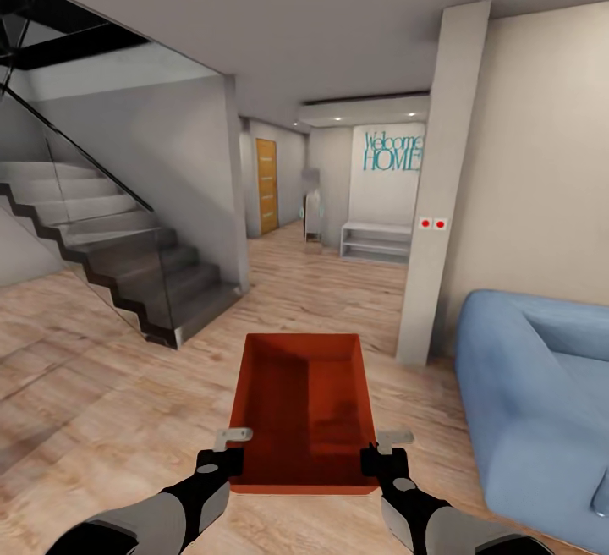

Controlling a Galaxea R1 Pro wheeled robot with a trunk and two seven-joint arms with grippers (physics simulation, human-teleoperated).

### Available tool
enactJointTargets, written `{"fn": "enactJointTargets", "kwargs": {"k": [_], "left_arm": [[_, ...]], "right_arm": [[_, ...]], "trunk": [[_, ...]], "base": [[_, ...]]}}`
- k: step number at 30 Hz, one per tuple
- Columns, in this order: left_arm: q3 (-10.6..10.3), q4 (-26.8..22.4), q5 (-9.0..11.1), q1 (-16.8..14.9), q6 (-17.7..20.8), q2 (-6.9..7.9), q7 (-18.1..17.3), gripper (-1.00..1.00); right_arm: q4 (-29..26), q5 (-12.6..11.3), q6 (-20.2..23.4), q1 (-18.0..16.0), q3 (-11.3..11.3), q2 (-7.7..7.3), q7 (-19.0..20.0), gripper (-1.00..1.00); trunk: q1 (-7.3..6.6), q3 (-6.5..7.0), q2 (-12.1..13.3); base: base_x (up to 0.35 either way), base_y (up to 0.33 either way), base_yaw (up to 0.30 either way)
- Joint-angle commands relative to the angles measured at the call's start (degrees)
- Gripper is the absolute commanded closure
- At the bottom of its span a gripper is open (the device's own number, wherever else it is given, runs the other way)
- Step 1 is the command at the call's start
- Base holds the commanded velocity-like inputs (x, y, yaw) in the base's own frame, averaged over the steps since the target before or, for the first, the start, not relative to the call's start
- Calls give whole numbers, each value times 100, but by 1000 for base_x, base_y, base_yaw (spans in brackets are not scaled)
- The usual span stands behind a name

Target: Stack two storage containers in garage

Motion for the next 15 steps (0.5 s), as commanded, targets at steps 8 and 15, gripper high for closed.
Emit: {"fn": "enactJointTargets", "kwargs": {"k": [8,15], "left_arm": [[296,21,102,-3,-21,119,49,100],[296,21,102,-3,-20,119,49,100]], "right_arm": [[-11,-84,-217,-9,-294,-2,-16,100],[-11,-84,-217,-11,-295,-2,-15,100]], "trunk": [[4,-9,-6],[4,-9,-6]], "base": [[321,0,0],[321,0,0]]}}
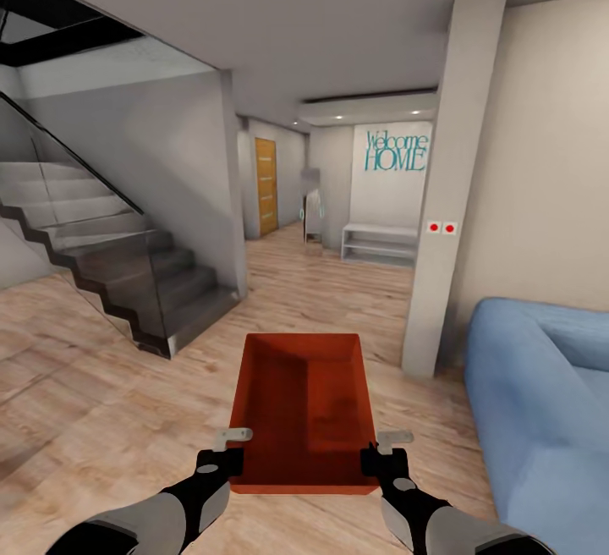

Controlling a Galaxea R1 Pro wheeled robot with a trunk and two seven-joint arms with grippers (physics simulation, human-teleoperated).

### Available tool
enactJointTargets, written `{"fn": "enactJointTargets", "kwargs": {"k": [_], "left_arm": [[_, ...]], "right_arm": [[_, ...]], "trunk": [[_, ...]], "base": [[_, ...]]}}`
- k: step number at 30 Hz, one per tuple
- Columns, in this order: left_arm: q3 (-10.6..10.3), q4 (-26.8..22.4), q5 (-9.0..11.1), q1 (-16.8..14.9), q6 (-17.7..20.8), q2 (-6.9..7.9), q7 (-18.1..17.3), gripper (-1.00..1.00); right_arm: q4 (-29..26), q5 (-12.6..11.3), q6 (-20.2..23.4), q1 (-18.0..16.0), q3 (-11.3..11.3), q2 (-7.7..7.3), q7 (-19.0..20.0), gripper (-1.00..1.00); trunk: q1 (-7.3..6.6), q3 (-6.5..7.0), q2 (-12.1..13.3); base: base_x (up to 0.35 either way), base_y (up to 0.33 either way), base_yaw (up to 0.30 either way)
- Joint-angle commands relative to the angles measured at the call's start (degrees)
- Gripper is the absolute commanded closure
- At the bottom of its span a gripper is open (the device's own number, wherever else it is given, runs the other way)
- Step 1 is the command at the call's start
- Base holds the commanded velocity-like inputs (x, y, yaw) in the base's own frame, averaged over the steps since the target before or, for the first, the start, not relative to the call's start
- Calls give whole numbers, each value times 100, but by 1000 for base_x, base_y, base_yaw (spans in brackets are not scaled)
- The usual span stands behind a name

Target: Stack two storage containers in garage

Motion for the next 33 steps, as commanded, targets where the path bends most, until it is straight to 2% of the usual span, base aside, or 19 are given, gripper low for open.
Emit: {"fn": "enactJointTargets", "kwargs": {"k": [1,33], "left_arm": [[291,21,103,-2,-21,120,48,100],[291,21,103,-2,-22,120,48,100]], "right_arm": [[-11,-82,-221,-9,-300,-1,-18,100],[-11,-82,-227,-8,-299,5,-17,100]], "trunk": [[4,-9,-6],[4,-9,-6]], "base": [[321,0,0],[321,0,0]]}}
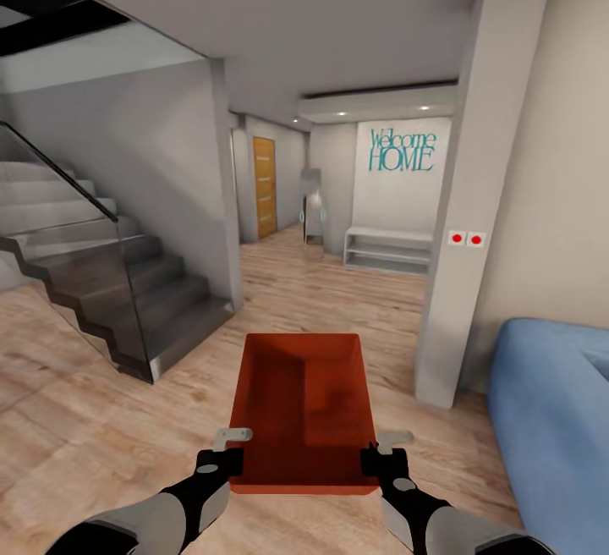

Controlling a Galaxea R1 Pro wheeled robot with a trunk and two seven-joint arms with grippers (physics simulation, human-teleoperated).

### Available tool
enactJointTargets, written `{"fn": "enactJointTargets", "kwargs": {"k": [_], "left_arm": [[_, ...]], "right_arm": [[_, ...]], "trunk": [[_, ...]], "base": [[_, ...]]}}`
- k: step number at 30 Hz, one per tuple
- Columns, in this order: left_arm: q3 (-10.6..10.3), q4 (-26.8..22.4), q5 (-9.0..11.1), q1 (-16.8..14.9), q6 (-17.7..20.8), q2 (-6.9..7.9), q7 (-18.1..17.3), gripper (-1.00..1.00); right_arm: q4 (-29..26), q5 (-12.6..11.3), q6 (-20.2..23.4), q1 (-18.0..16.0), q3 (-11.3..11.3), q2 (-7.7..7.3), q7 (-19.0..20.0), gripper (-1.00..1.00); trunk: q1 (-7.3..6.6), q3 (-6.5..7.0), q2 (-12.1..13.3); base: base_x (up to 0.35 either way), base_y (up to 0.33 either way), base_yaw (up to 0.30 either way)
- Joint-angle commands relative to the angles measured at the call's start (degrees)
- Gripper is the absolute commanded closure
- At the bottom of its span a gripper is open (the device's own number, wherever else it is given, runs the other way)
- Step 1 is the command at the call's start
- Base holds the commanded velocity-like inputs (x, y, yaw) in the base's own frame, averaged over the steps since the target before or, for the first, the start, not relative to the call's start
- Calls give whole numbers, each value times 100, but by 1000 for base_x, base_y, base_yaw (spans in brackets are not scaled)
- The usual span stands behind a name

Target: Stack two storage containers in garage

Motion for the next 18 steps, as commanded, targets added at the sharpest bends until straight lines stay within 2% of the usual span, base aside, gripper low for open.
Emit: {"fn": "enactJointTargets", "kwargs": {"k": [1,18], "left_arm": [[290,21,107,-2,-23,117,50,100],[290,21,107,-2,-16,117,50,100]], "right_arm": [[-12,-60,-227,-8,-316,2,-16,100],[-12,-60,-221,-9,-316,1,-16,100]], "trunk": [[4,-9,-6],[4,-9,-6]], "base": [[321,0,0],[321,0,0]]}}
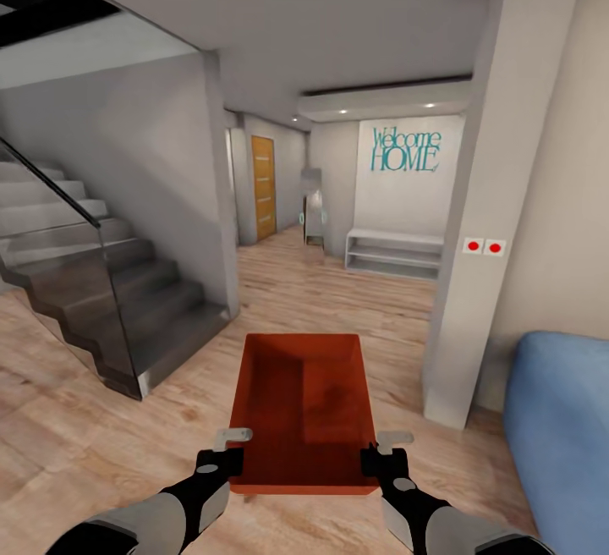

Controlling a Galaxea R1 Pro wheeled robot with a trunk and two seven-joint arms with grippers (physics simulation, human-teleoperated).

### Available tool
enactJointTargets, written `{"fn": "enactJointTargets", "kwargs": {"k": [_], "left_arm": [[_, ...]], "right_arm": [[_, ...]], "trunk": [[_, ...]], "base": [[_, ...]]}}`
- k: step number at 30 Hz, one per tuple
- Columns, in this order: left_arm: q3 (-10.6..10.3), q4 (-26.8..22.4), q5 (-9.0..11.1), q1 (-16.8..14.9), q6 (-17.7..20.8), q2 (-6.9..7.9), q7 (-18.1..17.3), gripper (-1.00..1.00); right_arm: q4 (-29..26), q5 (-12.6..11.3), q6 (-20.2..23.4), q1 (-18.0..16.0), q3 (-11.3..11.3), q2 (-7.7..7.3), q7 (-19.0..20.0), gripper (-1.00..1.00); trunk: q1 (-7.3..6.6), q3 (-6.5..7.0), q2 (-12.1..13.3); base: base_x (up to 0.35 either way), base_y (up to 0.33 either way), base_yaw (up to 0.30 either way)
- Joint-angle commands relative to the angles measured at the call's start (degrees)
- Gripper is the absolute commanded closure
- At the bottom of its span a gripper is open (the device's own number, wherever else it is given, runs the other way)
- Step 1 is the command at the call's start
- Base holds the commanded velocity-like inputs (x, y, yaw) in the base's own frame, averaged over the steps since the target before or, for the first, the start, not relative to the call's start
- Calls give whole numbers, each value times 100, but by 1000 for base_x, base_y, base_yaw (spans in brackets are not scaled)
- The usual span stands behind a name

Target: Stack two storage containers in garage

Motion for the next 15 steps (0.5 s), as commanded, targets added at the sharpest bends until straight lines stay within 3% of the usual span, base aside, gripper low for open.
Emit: {"fn": "enactJointTargets", "kwargs": {"k": [1,15], "left_arm": [[290,20,106,-2,-24,117,50,100],[290,20,106,-2,-22,117,50,100]], "right_arm": [[-12,-63,-232,-9,-312,2,-16,100],[-12,-63,-231,-9,-315,-3,-16,100]], "trunk": [[4,-9,-6],[4,-9,-6]], "base": [[321,0,0],[321,0,0]]}}
